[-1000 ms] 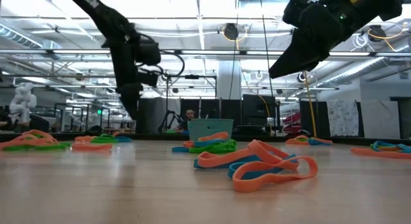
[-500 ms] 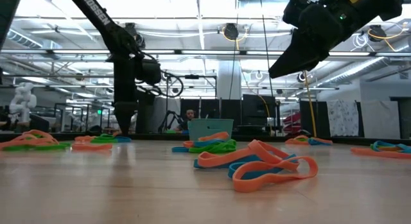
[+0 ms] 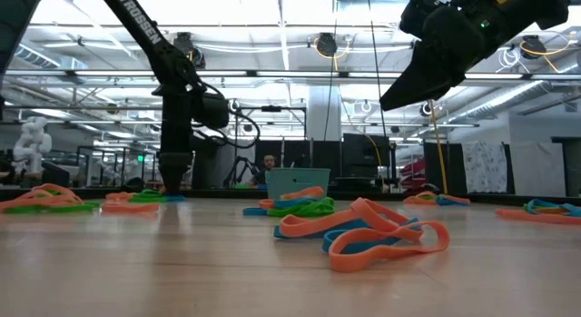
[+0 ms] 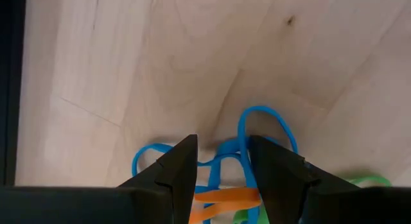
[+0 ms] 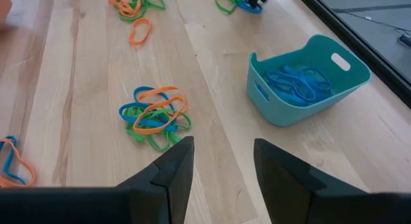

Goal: Sort rubber bands into baskets
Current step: Put the blue rubber band into the top blue bin

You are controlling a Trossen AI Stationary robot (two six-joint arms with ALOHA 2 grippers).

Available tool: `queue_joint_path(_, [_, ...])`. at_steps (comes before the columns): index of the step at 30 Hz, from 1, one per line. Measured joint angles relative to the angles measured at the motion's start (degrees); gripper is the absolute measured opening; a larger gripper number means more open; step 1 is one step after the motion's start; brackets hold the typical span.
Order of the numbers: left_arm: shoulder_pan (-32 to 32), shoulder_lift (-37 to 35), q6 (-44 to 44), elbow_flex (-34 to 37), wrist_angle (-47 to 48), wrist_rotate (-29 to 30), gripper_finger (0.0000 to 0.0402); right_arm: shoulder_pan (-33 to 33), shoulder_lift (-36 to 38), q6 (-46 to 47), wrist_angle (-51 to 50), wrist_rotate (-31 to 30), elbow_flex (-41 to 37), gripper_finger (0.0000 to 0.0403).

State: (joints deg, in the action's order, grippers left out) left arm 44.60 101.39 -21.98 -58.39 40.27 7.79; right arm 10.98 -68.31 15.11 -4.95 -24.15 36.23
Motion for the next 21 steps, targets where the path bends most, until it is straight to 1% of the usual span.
queue_joint_path(5, [0.02, -0.09, 0.02, -0.87, -0.22, 0.0, 0.015, 0.0, 0.0, -0.78, 0.0, -0.01, 0.0, 0.0155])
queue_joint_path(7, [0.0, -0.12, 0.0, -1.26, -0.49, 0.0, 0.014, 0.0, 0.0, -0.85, 0.0, -0.01, 0.0, 0.0155])
queue_joint_path(12, [0.0, -0.11, -1.11, -1.42, -0.42, -0.26, 0.0087, 0.0, 0.0, -0.86, 0.0, -0.01, 0.0, 0.0155])
queue_joint_path(17, [0.0, -0.12, -1.27, -1.42, -0.33, -0.28, 0.0015, 0.0, 0.0, -1.1, -0.02, -0.01, 0.0, 0.0155])
queue_joint_path(18, [0.0, -0.12, -1.25, -1.42, -0.35, -0.31, 0.0009, 0.0, 0.0, -1.25, -0.02, -0.01, 0.0, 0.0155])
queue_joint_path(21, [0.0, -0.13, -1.05, -1.43, -0.35, -0.31, 0.0007, 0.0, -0.01, -1.29, -0.02, -0.01, 0.0, 0.0155])
